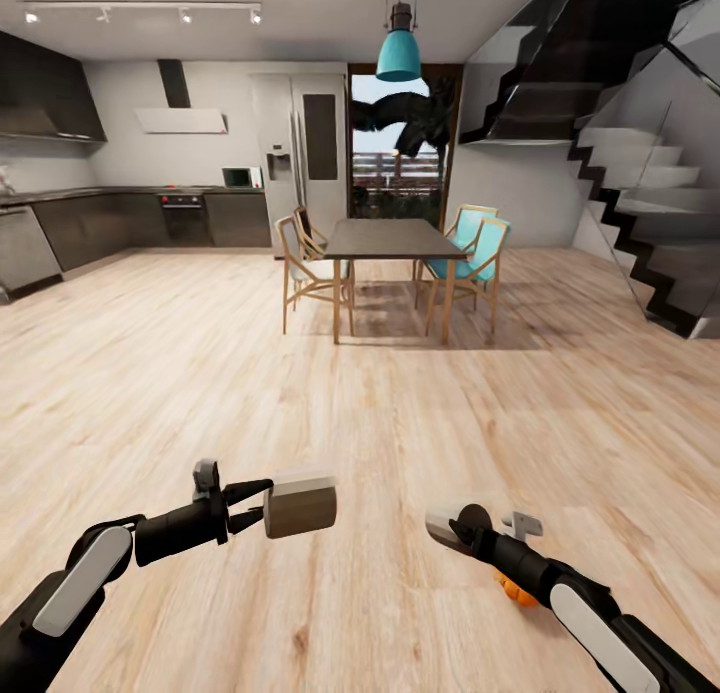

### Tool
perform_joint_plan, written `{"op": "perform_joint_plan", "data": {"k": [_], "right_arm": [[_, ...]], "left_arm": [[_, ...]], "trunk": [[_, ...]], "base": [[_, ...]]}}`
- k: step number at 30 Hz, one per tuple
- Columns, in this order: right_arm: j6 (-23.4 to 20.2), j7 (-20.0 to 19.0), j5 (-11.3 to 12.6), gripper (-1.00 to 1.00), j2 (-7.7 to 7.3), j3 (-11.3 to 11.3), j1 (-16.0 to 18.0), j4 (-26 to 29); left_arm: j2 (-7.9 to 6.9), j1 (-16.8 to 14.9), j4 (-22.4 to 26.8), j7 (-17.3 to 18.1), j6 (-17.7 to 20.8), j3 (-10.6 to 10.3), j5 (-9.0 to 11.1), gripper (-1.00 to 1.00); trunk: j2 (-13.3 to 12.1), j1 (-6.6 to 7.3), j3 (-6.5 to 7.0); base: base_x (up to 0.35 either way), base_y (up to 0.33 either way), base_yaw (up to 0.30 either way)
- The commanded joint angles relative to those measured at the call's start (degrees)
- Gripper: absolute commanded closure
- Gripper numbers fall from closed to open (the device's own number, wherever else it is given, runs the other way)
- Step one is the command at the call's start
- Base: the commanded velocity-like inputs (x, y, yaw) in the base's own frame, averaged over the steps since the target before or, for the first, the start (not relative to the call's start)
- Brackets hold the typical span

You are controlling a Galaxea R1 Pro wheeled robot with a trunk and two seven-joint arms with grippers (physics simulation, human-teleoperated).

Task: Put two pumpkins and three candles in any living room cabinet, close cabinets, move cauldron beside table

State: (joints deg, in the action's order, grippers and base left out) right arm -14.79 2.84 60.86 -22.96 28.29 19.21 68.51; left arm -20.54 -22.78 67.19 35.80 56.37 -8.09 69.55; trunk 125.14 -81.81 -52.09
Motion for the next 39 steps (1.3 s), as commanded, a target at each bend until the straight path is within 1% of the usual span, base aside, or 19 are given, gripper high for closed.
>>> {"op": "perform_joint_plan", "data": {"k": [1, 12, 19, 31, 33, 34, 35, 39], "right_arm": [[-0.07, 0.36, 0.49, 1.00, -0.07, 0.10, 0.04, 0.13], [-0.08, 0.40, 0.49, 1.00, -0.07, 0.16, 0.05, 0.11], [-0.10, 0.41, 0.49, 1.00, -0.07, 0.18, 0.05, 0.08], [-0.15, 0.50, 0.49, 1.00, -0.07, 0.31, 0.06, 0.05], [-0.15, 0.50, 0.49, 1.00, -0.07, 0.36, 0.05, 0.05], [-0.15, 0.54, 0.49, 1.00, -0.07, 0.40, 0.04, 0.05], [-0.15, 0.56, 0.47, 1.00, -0.07, 0.42, 0.04, 0.05], [-0.22, 0.65, 0.42, 1.00, -0.01, 0.46, 0.08, 0.05]], "left_arm": [[-0.03, -0.07, -0.05, 0.28, 0.32, -0.08, 0.59, 1.00], [-0.03, -0.07, -0.05, 0.27, 0.32, -0.08, 0.67, 1.00], [-0.03, -0.07, -0.05, 0.29, 0.32, -0.10, 0.67, 1.00], [-0.03, -0.07, -0.05, 0.41, 0.47, 0.02, 0.85, 1.00], [-0.08, -0.07, -0.05, 0.41, 0.49, 0.07, 1.75, 1.00], [-0.10, -0.07, -0.05, 0.41, 0.49, 0.04, 2.82, 1.00], [-0.10, -0.07, -0.05, 0.38, 0.49, 0.03, 3.31, 1.00], [-0.11, -0.07, -0.05, 0.29, 0.49, 0.01, 4.05, 1.00]], "trunk": [[0.03, 0.04, -0.05], [0.03, 0.04, -0.05], [0.03, 0.04, -0.05], [0.03, 0.04, -0.05], [0.03, 0.04, -0.05], [-0.37, 0.26, 0.13], [-0.77, 0.48, 0.31], [-2.38, 1.35, 1.03]], "base": [[-0.236, 0.250, 0.276], [-0.274, 0.170, 0.276], [-0.197, 0.037, 0.276], [-0.019, 0.001, 0.276], [0.000, 0.000, 0.276], [0.000, 0.000, 0.276], [0.000, 0.000, 0.276], [0.000, 0.000, 0.276]]}}
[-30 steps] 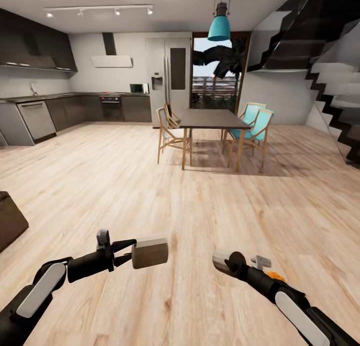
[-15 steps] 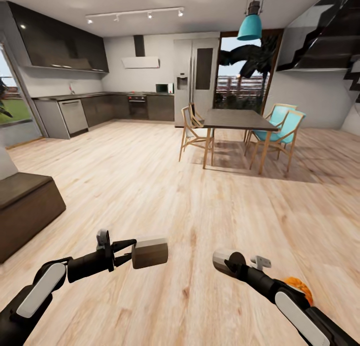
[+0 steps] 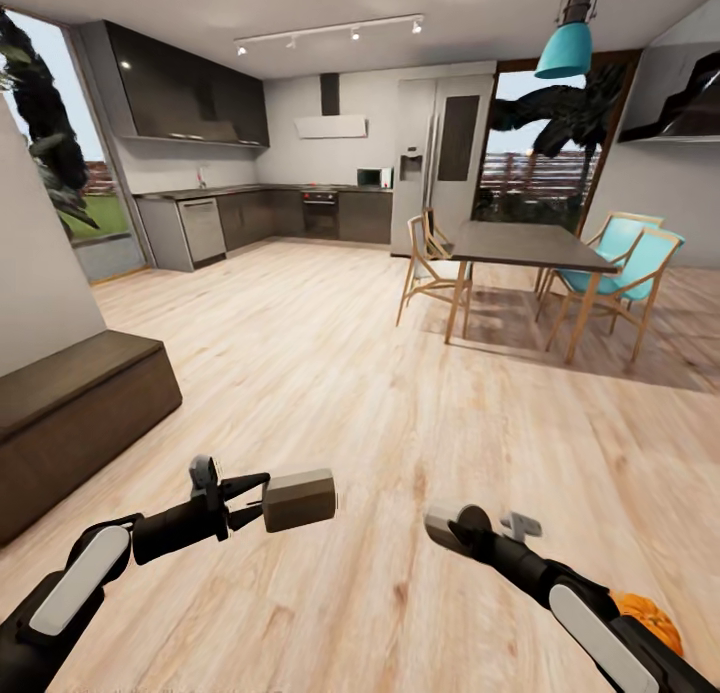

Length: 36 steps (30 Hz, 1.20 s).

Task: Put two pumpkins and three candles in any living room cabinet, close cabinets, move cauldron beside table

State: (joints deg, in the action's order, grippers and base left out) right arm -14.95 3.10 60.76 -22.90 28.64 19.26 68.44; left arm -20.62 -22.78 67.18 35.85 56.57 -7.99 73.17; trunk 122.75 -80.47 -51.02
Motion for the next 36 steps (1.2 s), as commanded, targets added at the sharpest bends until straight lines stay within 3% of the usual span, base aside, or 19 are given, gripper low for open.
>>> {"op": "perform_joint_plan", "data": {"k": [1, 7, 21, 36], "right_arm": [[-0.07, 0.44, 0.51, 1.00, -0.06, 0.14, 0.02, 0.11], [-0.08, 0.39, 0.50, 1.00, -0.07, 0.18, 0.01, -1.67], [0.01, 0.27, 0.49, 1.00, -0.04, 0.18, -0.01, -1.90], [0.01, 0.33, 0.49, 1.00, 0.23, 0.27, 0.04, -1.92]], "left_arm": [[-0.03, -0.07, -0.10, 0.22, 0.29, -0.09, 0.49, 1.00], [-0.03, -0.07, -2.32, 0.10, 0.29, -0.16, 0.56, 1.00], [-0.03, -0.07, -2.50, 0.18, 0.38, -0.10, 0.72, 1.00], [-0.12, -0.07, -2.50, 0.28, 0.38, -0.01, 1.80, 1.00]], "trunk": [[-0.39, 0.24, 0.13], [-2.79, 1.55, 1.21], [-8.41, 4.63, 3.85], [-8.41, 4.63, 3.86]], "base": [[0.000, 0.000, 0.276], [-0.014, 0.002, 0.276], [-0.141, 0.058, 0.167], [-0.001, 0.000, 0.270]]}}
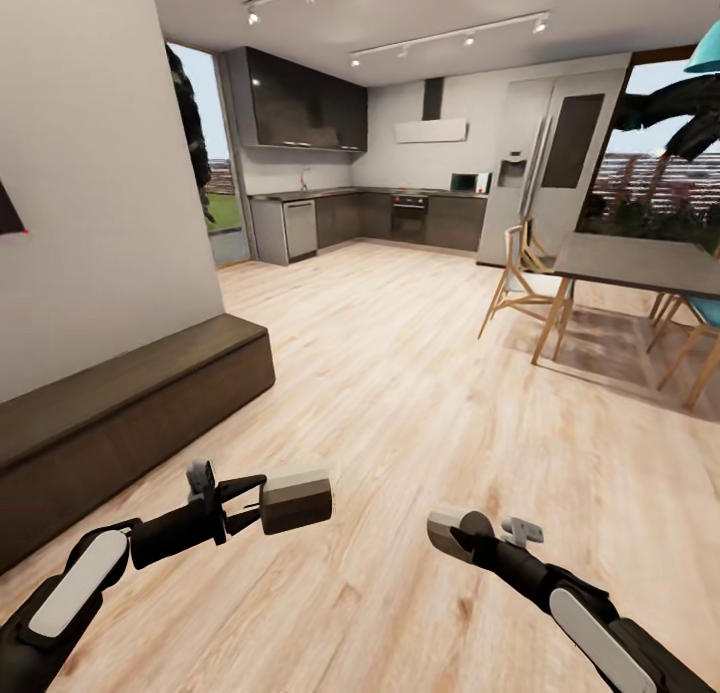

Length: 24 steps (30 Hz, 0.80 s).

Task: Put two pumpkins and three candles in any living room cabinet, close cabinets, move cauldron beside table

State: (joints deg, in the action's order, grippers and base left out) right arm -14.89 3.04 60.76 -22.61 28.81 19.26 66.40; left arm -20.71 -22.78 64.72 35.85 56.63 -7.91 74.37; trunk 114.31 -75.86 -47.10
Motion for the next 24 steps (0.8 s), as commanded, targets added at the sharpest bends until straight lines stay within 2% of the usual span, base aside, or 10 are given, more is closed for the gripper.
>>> {"op": "perform_joint_plan", "data": {"k": [1, 10, 16, 24], "right_arm": [[-0.06, 0.40, 0.50, 1.00, -0.02, 0.11, 0.04, 0.11], [-0.06, 0.39, 0.33, 1.00, 0.09, 0.11, 0.00, -0.30], [-0.06, 0.31, -1.63, 1.00, 0.11, 0.03, 0.02, -0.31], [-0.06, 0.30, -1.78, 1.00, 0.19, 0.02, 0.01, -0.81]], "left_arm": [[0.00, -0.08, -0.03, 0.27, 0.32, -0.09, 0.60, 1.00], [0.06, -0.08, -0.03, 0.27, 0.32, -0.14, 0.60, 1.00], [0.06, -0.08, -0.03, 0.27, 0.28, -0.18, 0.60, 1.00], [0.00, -0.08, -0.03, 0.27, 0.31, -0.16, 0.60, 1.00]], "trunk": [[0.03, 0.01, -0.05], [0.03, 0.01, -0.05], [0.03, 0.01, -0.05], [0.03, 0.01, -0.05]], "base": [[0.000, 0.000, 0.271], [0.000, 0.000, 0.271], [-0.011, 0.000, 0.271], [-0.189, 0.000, 0.271]]}}
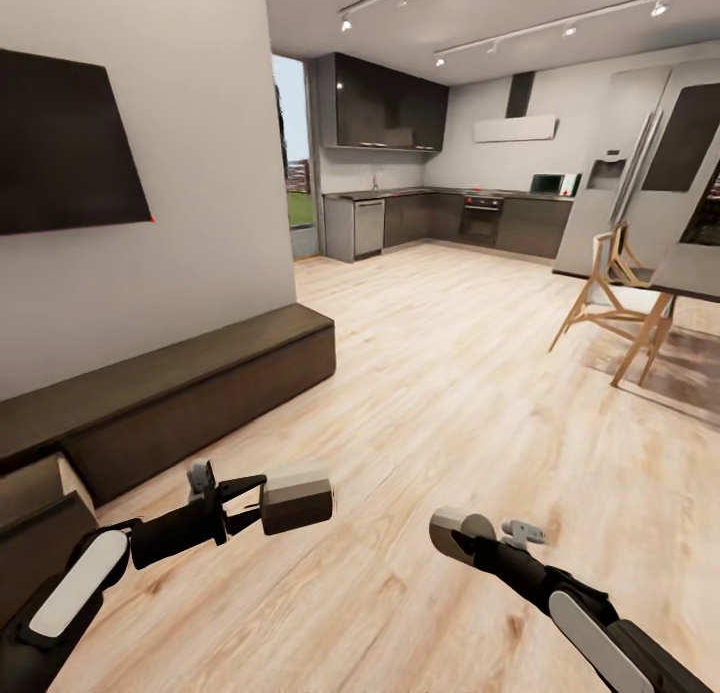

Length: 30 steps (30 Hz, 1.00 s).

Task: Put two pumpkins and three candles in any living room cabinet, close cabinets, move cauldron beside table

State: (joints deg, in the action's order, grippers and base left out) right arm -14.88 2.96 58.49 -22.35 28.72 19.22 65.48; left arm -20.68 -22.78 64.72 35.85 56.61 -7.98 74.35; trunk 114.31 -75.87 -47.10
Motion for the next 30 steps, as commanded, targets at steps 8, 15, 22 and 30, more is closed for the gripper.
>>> {"op": "perform_joint_plan", "data": {"k": [8, 15, 22, 30], "right_arm": [[-0.06, 0.46, 0.42, 1.00, 0.17, 0.17, 0.09, -0.45], [-0.06, 0.46, 0.40, 1.00, 0.20, 0.19, 0.07, -0.52], [-0.06, 0.46, 0.40, 1.00, 0.20, 0.19, 0.06, -0.53], [-0.06, 0.46, 0.40, 1.00, 0.20, 0.19, 0.11, -1.11]], "left_arm": [[0.02, -0.07, -0.03, 0.27, 0.33, -0.11, 0.62, 1.00], [0.02, -0.07, -0.03, 0.27, 0.28, -0.11, 0.62, 1.00], [0.02, -0.07, -0.03, 0.27, 0.26, -0.11, 0.62, 1.00], [0.02, -0.07, -0.03, 0.27, 0.26, -0.11, 0.54, 1.00]], "trunk": [[0.03, 0.02, -0.05], [0.03, 0.02, -0.05], [0.03, 0.02, -0.05], [0.03, 0.02, -0.05]], "base": [[-0.020, 0.000, 0.271], [0.000, 0.059, 0.271], [0.000, 0.157, 0.271], [0.011, 0.236, 0.271]]}}
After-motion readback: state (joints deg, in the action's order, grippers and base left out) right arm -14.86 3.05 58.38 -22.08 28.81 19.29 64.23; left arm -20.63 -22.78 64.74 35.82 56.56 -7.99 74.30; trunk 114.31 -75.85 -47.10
